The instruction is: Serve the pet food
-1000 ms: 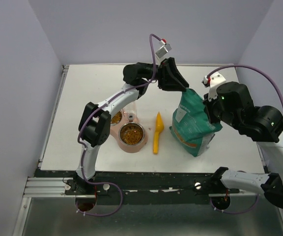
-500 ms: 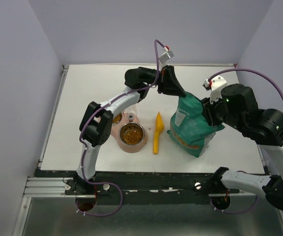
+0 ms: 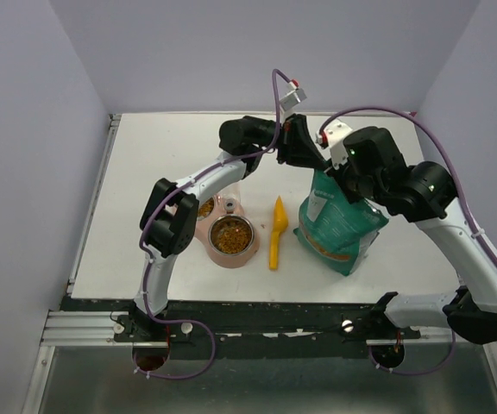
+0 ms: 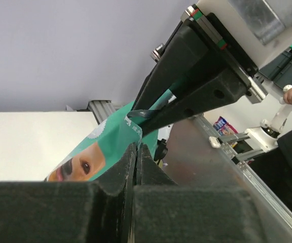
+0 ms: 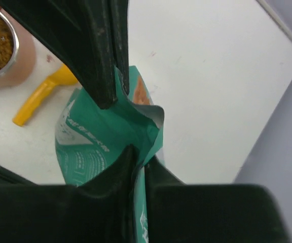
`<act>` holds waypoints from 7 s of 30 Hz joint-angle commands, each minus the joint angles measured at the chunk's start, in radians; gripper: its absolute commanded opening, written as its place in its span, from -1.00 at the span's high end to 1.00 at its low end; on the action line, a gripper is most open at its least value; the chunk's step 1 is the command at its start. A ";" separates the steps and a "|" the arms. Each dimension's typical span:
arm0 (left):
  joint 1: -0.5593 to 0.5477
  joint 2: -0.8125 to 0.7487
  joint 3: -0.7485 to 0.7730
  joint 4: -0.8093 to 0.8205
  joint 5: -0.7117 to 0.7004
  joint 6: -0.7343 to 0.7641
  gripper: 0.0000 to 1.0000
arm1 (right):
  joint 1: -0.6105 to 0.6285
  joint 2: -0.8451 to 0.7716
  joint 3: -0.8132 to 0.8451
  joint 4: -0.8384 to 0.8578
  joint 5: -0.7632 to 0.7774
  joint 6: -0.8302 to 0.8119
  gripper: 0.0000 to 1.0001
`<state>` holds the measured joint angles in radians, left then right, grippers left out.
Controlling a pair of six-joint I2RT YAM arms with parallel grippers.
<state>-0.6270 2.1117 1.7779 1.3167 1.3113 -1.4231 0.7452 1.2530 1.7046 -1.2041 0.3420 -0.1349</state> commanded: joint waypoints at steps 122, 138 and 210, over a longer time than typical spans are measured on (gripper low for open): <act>-0.007 -0.029 0.077 0.182 0.115 -0.155 1.00 | 0.000 -0.047 0.121 -0.054 -0.199 0.073 0.55; -0.007 -0.120 -0.047 0.041 0.114 0.019 0.79 | -0.003 -0.020 0.098 -0.026 -0.095 -0.002 0.89; 0.058 -0.246 -0.054 -0.721 0.000 0.701 1.00 | 0.000 -0.362 -0.149 -0.219 0.120 0.132 0.99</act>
<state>-0.6163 1.8965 1.6699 0.5697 1.3563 -0.7395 0.7502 0.9245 1.5757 -1.2728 0.3817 -0.0040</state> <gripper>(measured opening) 0.010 0.011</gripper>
